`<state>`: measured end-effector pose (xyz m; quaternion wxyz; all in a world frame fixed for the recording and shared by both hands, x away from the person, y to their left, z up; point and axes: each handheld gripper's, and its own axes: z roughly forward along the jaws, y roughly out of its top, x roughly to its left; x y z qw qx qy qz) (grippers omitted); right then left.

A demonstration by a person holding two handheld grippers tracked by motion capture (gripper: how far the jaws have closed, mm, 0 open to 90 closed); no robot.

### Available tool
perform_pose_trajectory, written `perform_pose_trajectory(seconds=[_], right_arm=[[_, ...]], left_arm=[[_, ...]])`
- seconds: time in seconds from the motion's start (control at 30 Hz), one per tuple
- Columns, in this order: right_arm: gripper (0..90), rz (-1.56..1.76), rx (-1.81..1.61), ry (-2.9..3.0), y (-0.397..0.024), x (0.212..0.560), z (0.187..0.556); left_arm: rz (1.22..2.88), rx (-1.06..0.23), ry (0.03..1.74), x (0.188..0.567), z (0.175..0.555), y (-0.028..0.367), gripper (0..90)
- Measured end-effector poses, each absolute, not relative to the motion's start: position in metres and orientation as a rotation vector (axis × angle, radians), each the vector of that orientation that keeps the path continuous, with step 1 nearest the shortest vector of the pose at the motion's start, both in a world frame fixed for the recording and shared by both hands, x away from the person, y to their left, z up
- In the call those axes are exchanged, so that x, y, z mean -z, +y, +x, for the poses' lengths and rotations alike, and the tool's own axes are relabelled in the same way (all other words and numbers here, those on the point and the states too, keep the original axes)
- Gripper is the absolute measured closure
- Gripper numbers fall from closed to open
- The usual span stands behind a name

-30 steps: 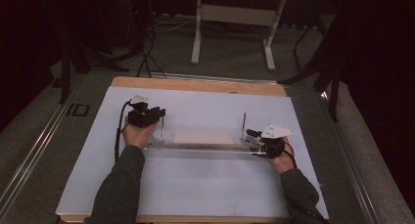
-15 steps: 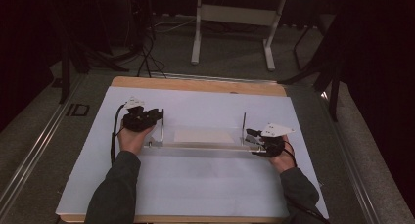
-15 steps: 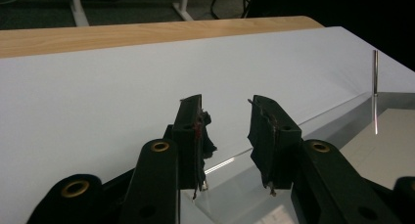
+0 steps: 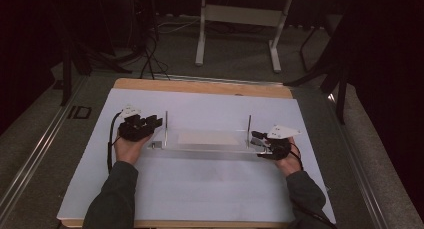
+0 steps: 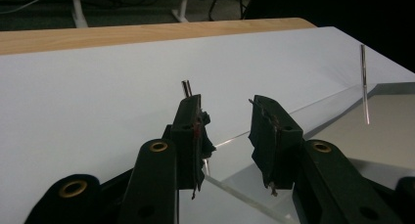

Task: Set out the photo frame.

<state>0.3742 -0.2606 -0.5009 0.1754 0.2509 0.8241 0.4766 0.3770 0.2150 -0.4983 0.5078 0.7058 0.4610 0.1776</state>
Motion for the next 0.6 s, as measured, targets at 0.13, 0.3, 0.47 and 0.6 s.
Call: perform_pose_trajectory(seconds=[0.13,0.3,0.47,0.6], right_arm=[[50.0,0.709,-1.353,2.336,-0.2607,0.5003,0.3752],[50.0,0.718,-1.352,2.344,-0.2608,0.4988,0.3766],[50.0,0.740,-1.359,2.346,-0.2607,0.4960,0.3796],[50.0,0.753,-1.372,2.346,-0.2606,0.4934,0.3830]], left_arm=[[1.734,-0.449,1.097,0.4982,0.3721,0.2165,64.4],[1.750,-0.470,1.085,0.4992,0.3681,0.2193,63.8],[1.758,-0.471,1.085,0.5010,0.3674,0.2197,63.8],[1.773,-0.481,1.064,0.5003,0.3665,0.2181,63.9]])
